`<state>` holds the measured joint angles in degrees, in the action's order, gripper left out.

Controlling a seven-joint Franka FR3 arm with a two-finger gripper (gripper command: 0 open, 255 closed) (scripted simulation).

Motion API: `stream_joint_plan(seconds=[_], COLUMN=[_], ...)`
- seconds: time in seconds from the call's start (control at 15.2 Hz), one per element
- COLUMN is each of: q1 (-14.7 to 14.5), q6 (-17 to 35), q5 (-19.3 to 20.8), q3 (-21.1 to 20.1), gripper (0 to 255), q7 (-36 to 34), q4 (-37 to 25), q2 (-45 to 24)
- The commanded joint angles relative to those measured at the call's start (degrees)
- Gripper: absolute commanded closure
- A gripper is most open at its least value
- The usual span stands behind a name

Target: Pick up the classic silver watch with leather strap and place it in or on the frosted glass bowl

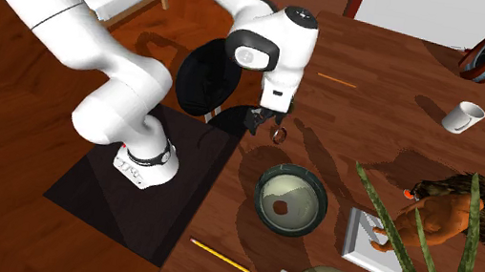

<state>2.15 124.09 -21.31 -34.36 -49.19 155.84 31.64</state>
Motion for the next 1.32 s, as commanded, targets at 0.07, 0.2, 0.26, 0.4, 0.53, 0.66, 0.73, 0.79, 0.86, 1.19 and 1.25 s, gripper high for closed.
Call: stream_joint_plan(seconds=[0.07, 0.2, 0.26, 0.4, 0.53, 0.66, 0.73, 0.79, 0.86, 1.19, 1.25], q1=[2.9, 6.5, 8.7, 14.1, 15.3, 16.4, 17.0, 17.5, 17.9, 18.1, 18.1], q6=[6.7, 11.4, 13.6, 17.6, 19.1, 21.0, 22.0, 22.9, 23.7, 25.0, 25.0], q5=[0.5, 3.2, 5.4, 12.7, 15.4, 18.5, 20.3, 22.4, 24.6, 28.5, 28.5], q3=[-6.6, -11.4, -14.0, -19.5, -20.5, -21.3, -21.6, -21.8, -21.9, -21.5, -21.5], gripper=[0, 0, 0, 0, 0, 0, 0, 0, 0, 0, 0], q7=[-10.0, -17.3, -21.4, -31.5, -34.1, -36.4, -37.7, -39.1, -40.7, -43.5, -43.5], q4=[-1.5, -3.2, -4.2, -6.5, -6.6, -6.3, -6.1, -6.0, -5.9, -5.8, -5.8], q2=[-6.6, -12.2, -15.3, -22.2, -24.4, -26.8, -28.1, -29.4, -30.8, -33.1, -33.1])
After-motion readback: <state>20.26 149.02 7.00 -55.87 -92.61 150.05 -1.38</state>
